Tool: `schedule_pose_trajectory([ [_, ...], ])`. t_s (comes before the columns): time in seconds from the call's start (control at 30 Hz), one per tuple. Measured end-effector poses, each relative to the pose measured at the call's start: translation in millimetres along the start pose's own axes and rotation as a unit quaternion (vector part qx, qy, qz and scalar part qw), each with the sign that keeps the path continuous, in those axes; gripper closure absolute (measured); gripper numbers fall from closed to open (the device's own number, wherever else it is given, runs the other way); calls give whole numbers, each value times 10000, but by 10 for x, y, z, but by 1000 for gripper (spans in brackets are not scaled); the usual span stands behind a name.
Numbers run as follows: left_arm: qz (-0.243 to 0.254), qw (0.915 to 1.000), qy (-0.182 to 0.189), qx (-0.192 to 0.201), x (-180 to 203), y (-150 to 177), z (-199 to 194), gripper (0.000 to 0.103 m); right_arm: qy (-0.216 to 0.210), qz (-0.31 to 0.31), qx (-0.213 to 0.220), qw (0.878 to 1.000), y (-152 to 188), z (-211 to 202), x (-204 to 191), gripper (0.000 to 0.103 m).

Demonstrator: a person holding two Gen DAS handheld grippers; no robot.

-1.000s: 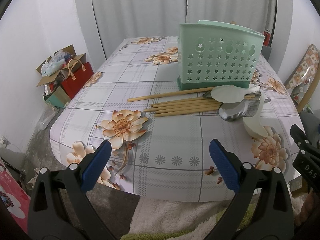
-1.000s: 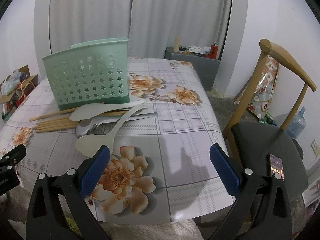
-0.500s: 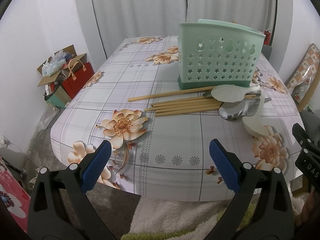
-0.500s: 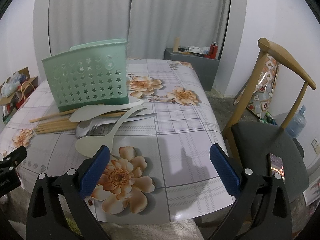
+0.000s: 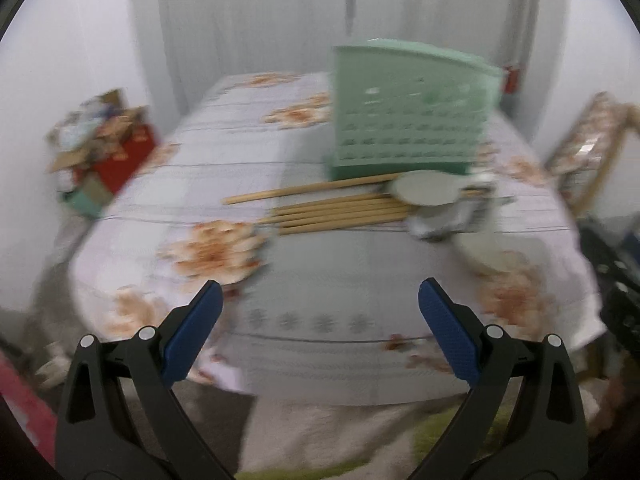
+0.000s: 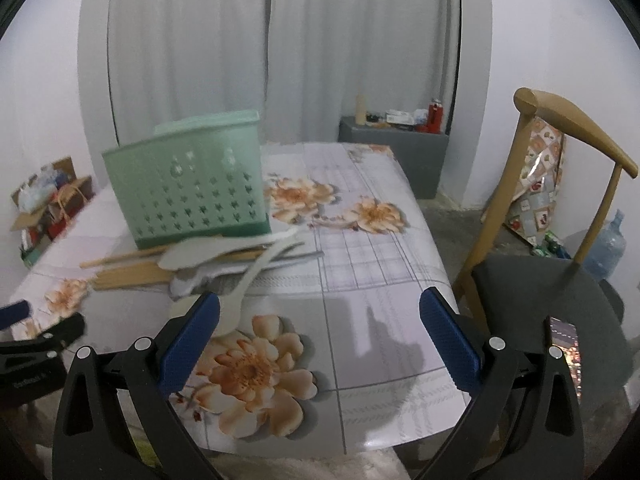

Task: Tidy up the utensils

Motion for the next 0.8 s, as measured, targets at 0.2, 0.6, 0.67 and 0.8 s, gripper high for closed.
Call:
schedule_pose_trajectory([
  [0.2,352,9920,1103,503,131,-8,-164,8,-307,-44,233,9992,-6,-65,-3,5],
  [0.6,936,9912,928,-66,391,-242,172,9,-390,157,-31,9991,-156,280,204,6],
  [0.67,955,9876,1224,-247,460,-263,231,9,-386,183,-130,9990,-144,345,231,6],
  [0.8,1038,9782,1729,-503,600,-249,294,24,-404,221,-265,9986,-124,436,265,6],
])
Point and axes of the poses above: each gripper's, at about its wrist camera, not at the fingertips, and z roughly the way its jaws point, x to its right, y to its underside, the point moved 6 cm from there along z, roughly the way its jaws point, and after that the axes turned 15 degrees about -x, right-handed, at the moved point
